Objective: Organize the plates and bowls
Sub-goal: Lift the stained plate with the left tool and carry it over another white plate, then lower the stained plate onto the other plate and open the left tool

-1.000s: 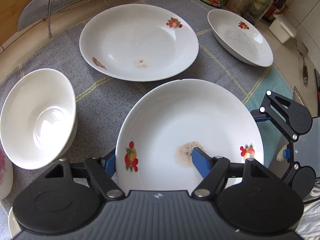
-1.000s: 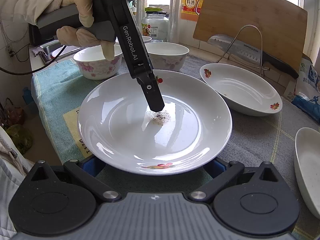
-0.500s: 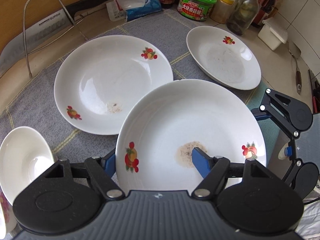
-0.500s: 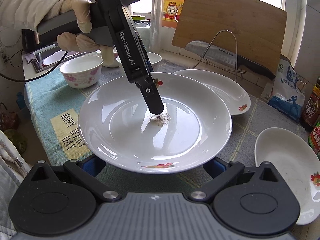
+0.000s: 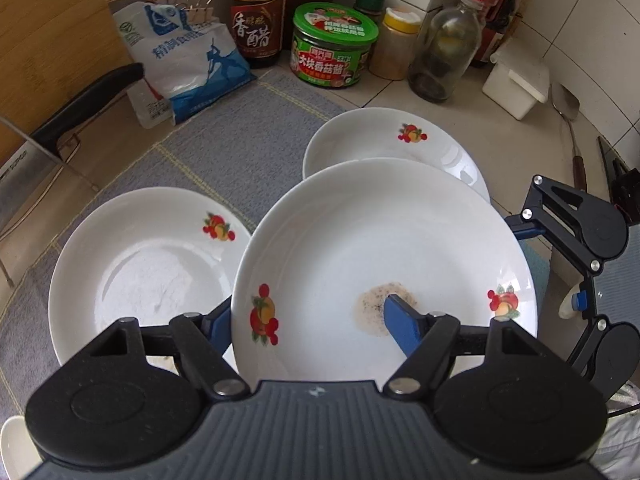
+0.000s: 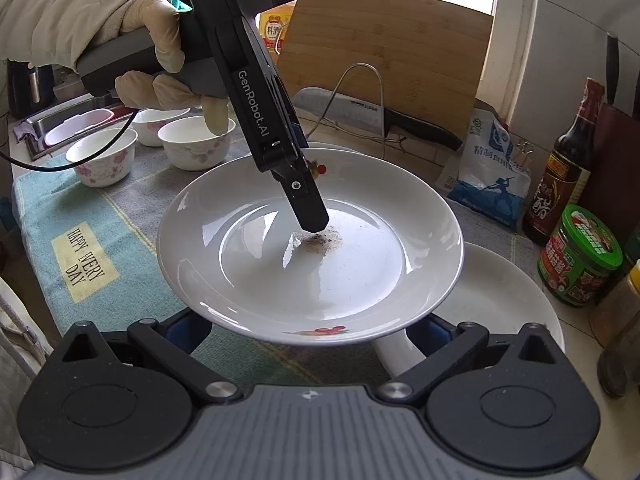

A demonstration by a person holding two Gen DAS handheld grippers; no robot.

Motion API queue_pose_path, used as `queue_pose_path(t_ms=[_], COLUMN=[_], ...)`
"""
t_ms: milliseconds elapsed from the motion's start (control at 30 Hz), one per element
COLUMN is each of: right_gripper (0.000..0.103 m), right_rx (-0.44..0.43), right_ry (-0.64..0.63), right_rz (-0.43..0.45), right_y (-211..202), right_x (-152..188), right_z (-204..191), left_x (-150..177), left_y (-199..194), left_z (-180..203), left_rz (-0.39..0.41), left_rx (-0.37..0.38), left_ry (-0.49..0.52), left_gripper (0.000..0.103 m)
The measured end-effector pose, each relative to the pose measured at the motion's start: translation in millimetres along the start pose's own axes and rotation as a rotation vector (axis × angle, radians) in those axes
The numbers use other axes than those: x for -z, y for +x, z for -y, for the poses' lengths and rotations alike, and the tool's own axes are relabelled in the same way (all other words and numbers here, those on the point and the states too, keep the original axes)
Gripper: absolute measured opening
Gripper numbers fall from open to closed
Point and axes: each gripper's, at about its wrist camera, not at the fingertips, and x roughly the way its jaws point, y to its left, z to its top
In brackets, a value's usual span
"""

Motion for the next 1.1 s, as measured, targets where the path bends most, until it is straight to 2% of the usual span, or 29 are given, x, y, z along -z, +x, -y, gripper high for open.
queue_pose_path(t_ms=[500, 1100], right_gripper=[0.103, 0.103], right_rx=[0.131, 0.15], right_ry=[0.122, 0.209], right_rz=[-0.038, -0.086], right_y=[-16.8, -16.1], right_x=[35.8, 43.9], right_z=[57.9, 75.5], left_x=[-72.2, -92.1], left_y=[62.4, 96.0], left_z=[39.6, 41.0], left_rz=[-0.036, -0.067], left_rx=[0.088, 0.125], left_ry=[0.145, 0.155], left_gripper=[0.075, 0.076])
